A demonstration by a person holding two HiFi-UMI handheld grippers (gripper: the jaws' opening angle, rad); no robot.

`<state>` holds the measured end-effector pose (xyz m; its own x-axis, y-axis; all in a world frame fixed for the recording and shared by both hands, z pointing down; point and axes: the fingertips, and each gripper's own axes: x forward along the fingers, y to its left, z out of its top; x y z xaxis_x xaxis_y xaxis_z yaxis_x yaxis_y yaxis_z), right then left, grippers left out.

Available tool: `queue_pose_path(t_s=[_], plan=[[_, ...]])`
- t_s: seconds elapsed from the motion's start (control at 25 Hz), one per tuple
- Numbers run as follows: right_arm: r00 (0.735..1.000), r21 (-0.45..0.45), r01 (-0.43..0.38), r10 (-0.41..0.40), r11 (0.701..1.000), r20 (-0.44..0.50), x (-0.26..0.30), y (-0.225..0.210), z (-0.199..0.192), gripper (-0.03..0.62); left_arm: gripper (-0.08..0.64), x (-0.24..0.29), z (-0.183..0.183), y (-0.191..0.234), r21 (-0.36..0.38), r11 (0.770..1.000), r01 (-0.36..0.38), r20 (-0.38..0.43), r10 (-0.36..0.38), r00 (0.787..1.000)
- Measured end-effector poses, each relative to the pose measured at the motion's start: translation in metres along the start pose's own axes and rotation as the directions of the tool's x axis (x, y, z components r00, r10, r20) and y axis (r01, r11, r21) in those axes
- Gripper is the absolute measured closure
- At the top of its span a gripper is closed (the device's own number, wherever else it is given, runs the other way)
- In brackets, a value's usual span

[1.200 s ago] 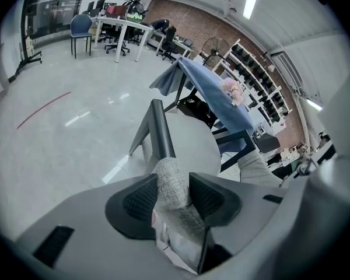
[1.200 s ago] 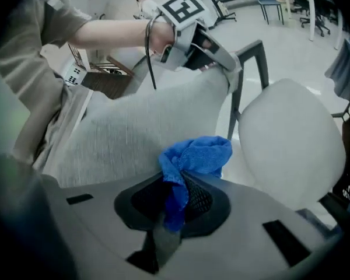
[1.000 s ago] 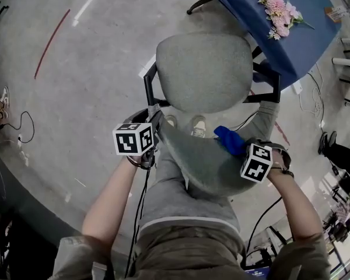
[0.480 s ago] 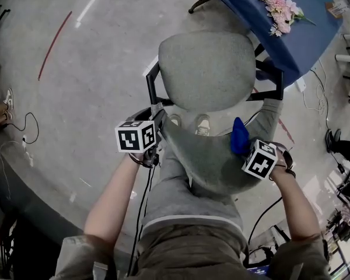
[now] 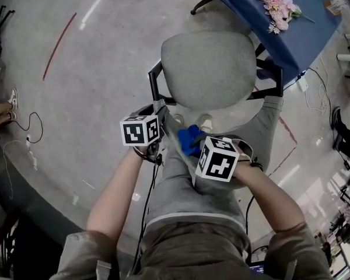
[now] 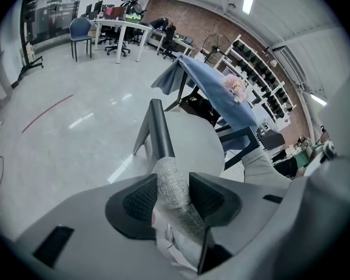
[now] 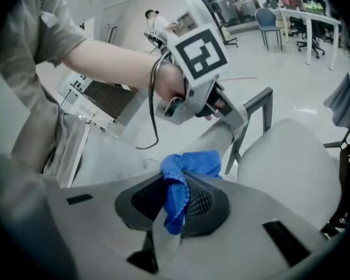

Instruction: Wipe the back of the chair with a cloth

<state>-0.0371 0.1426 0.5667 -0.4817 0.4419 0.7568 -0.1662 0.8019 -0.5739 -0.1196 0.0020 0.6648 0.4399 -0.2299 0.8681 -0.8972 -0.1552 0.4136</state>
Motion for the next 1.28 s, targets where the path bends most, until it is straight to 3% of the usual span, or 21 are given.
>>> queue_pose_path(t_s=[0.12,0.24,0.36,0.56,0.64,0.72,0.88,0.96,1.12,1.28], plan=[[0.997,0.029,-0.003,0.001,1.000,0.076,0.002,0.004,0.025,0.520,0.370,0.000,-0.001,0.000,0.012,1.000,0.000,-0.005,0.000,1.000],[0.994,0.057,0.018,-0.024,0.998,0.105,-0.002,0.013,0.017,0.520,0.370,0.002,0.002,-0.001,0.016,1.000,-0.002,0.005,0.002,1.000],[0.989,0.124,0.011,-0.028,0.992,0.142,-0.017,0.024,-0.003,0.520,0.371,0.003,0.002,0.000,0.015,1.000,-0.011,0.013,0.011,1.000],[0.996,0.191,-0.013,-0.005,0.981,0.094,-0.049,0.042,-0.071,0.520,0.371,0.002,0.001,-0.001,0.030,0.999,-0.043,0.019,0.043,0.999],[0.998,0.235,0.033,-0.044,0.971,0.039,-0.064,0.038,-0.107,0.520,0.370,0.001,0.000,-0.001,0.039,0.998,-0.056,0.020,0.055,0.998],[0.992,0.269,0.129,-0.121,0.954,-0.048,-0.080,0.026,-0.143,0.520,0.370,0.000,0.000,-0.001,0.038,0.997,-0.064,0.020,0.063,0.998],[0.922,0.277,0.363,-0.300,0.890,-0.245,-0.107,-0.007,-0.196,0.520,0.368,-0.007,-0.005,-0.002,0.016,0.996,-0.084,0.012,0.084,0.996],[0.918,0.286,0.373,-0.306,0.883,-0.250,-0.107,-0.008,-0.195,0.520,0.368,-0.011,-0.006,-0.004,0.008,0.996,-0.085,0.019,0.085,0.996],[0.941,0.230,0.310,-0.263,0.923,-0.215,-0.085,0.016,-0.163,0.520,0.370,-0.018,-0.011,-0.014,0.007,0.999,-0.053,0.017,0.053,0.998],[0.961,0.181,0.267,-0.248,0.947,-0.120,-0.060,0.040,-0.112,0.520,0.370,-0.034,-0.024,-0.022,0.057,0.997,-0.060,-0.020,0.061,0.998]])
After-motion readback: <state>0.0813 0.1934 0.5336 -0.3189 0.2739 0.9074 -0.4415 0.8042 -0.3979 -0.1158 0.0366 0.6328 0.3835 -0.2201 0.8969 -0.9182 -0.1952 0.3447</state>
